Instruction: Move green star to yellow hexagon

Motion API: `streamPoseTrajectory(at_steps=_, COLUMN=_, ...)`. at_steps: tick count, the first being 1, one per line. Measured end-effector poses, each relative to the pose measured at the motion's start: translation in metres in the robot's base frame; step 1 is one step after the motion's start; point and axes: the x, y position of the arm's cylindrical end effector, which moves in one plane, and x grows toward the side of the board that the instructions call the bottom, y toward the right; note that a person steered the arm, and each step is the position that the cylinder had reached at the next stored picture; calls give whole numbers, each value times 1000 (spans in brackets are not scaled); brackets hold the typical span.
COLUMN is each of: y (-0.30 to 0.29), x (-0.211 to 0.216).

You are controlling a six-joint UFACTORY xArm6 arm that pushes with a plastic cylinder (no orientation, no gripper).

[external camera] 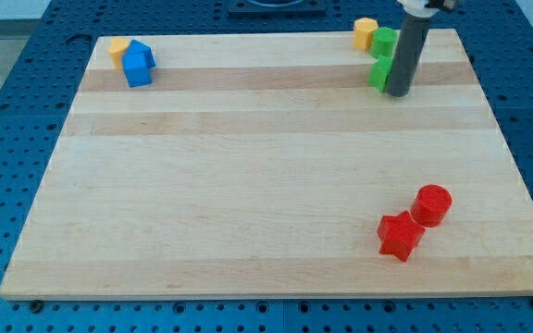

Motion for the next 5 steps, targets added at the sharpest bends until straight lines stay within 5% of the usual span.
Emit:
streamPoseTrajectory(at_steps=3, y=-37, x=-54)
streamPoseTrajectory(at_steps=5, y=25, x=30)
